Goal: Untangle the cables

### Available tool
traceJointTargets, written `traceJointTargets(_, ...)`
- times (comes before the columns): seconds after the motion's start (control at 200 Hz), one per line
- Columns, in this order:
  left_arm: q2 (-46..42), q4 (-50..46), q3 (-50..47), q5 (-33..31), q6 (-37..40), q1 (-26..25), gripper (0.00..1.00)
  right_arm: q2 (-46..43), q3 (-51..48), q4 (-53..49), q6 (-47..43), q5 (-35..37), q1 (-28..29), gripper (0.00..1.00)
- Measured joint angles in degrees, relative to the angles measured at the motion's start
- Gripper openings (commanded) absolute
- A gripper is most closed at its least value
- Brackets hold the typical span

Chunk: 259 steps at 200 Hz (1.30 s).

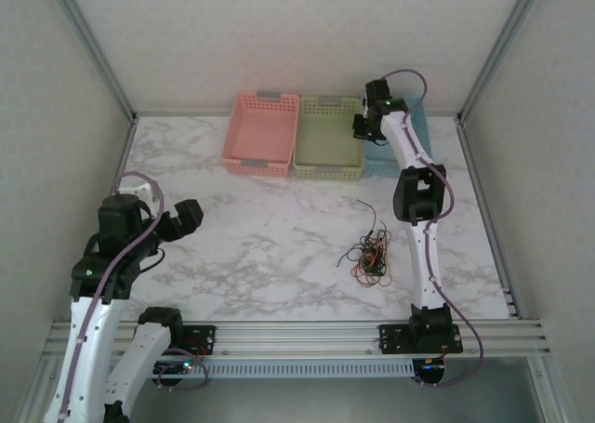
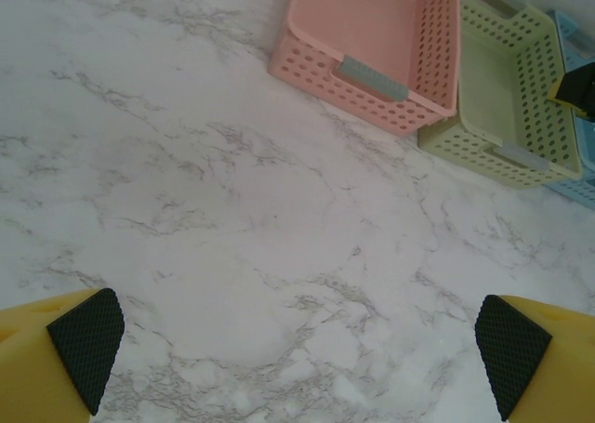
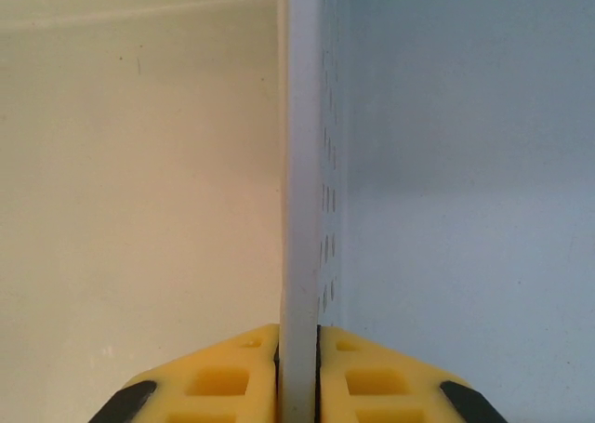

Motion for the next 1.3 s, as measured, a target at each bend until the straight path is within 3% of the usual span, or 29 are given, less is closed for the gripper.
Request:
traceJointTargets(0.395,0.0,-0.02,-0.59,0.24,-0.02,0.0,1.0,2.36,3.28,0.07,2.14,-0.17,4.61,0.28)
traceJointTargets(0.686,0.0,0.0,-0.59,0.24,-0.02,-0.04,1.0,2.71,4.02,-0.02,3.26,-0.83,5.11,0.58)
traceJointTargets(0.886,0.0,0.0,-0.59,0.24,-0.02,-0.04,1.0,0.81,3.15,-0.04,3.69,0.24,5.38,0.65)
traceJointTargets(1.116,-0.46,0.0,-0.59,0.2,-0.02,-0.04,1.0,-11.67,-2.05,0.24,2.99,2.99,6.32,0.64)
traceJointTargets(1.297,-2.29,-0.02,-0.61,-0.96,-0.07,-0.04,1.0,-34.23,-25.44,5.68,2.58,7.32,10.19,0.64)
